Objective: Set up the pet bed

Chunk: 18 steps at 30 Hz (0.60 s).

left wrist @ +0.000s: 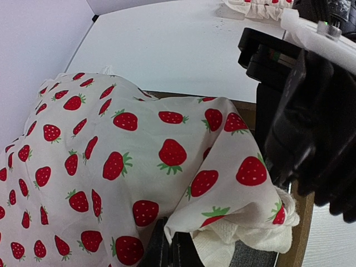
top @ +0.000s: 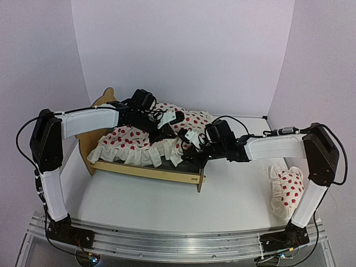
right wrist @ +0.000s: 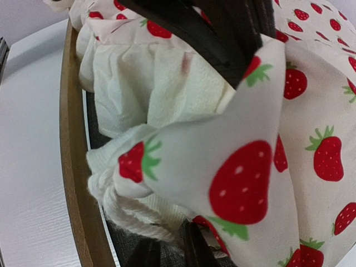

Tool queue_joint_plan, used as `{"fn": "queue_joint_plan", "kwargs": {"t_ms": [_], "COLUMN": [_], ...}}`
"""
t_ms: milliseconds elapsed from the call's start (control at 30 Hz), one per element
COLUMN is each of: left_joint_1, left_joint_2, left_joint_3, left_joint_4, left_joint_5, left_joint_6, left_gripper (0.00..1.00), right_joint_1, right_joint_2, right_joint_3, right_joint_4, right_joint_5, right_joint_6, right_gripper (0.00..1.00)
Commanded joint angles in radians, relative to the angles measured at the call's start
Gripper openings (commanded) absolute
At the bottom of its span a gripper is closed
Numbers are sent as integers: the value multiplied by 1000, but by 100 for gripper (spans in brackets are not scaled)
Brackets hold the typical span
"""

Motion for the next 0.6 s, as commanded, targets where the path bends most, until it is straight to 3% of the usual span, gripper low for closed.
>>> {"fn": "queue_joint_plan", "kwargs": {"t_ms": [0, 167, 567], "left_joint_1": [13, 29, 50], "left_joint_2": [-58, -61, -56], "left_joint_3": [50, 45, 48], "left_joint_4": [33, 43, 76], "left_joint_5": [17, 16, 10], "left_joint_6": [-9, -16, -21], "left_gripper": [0, 0, 0], "right_joint_1": [6, 6, 57], "right_joint_2": [1, -57, -222], "right_joint_3": [46, 67, 162], "right_joint_4": [47, -20, -229], "right_joint_5": [21, 22, -96], "right_joint_6": [25, 86, 203], "right_gripper": [8, 0, 0]}}
